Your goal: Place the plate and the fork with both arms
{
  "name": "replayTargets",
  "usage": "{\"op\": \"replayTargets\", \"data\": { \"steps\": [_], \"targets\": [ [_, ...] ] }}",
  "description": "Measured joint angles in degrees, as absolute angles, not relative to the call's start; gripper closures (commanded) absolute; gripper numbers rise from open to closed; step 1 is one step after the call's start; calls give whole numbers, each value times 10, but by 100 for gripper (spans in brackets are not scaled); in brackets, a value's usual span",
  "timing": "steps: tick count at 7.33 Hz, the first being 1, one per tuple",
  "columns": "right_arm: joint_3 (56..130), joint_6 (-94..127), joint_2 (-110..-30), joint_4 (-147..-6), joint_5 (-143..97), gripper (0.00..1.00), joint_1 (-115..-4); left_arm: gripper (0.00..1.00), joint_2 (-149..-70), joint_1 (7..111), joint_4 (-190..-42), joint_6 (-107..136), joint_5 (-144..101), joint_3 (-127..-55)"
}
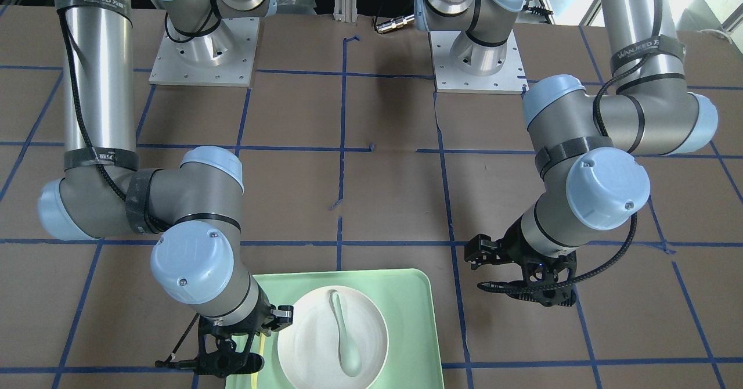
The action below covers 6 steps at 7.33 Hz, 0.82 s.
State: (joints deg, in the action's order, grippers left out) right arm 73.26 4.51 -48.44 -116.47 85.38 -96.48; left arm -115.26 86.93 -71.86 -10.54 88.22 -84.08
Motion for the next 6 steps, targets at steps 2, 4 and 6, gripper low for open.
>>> {"op": "replayTargets", "data": {
  "steps": [2, 4, 6],
  "targets": [
    [737, 38, -480, -1168, 854, 0, -964, 0, -1149, 871, -720, -105, 883, -841],
    [737, 37, -491, -1168, 858, 0, -964, 0, -1146, 871, -722, -105, 883, -841],
    [742, 35, -526, -1158, 867, 0, -964, 0, -1138, 871, -727, -105, 885, -840]
  ]
}}
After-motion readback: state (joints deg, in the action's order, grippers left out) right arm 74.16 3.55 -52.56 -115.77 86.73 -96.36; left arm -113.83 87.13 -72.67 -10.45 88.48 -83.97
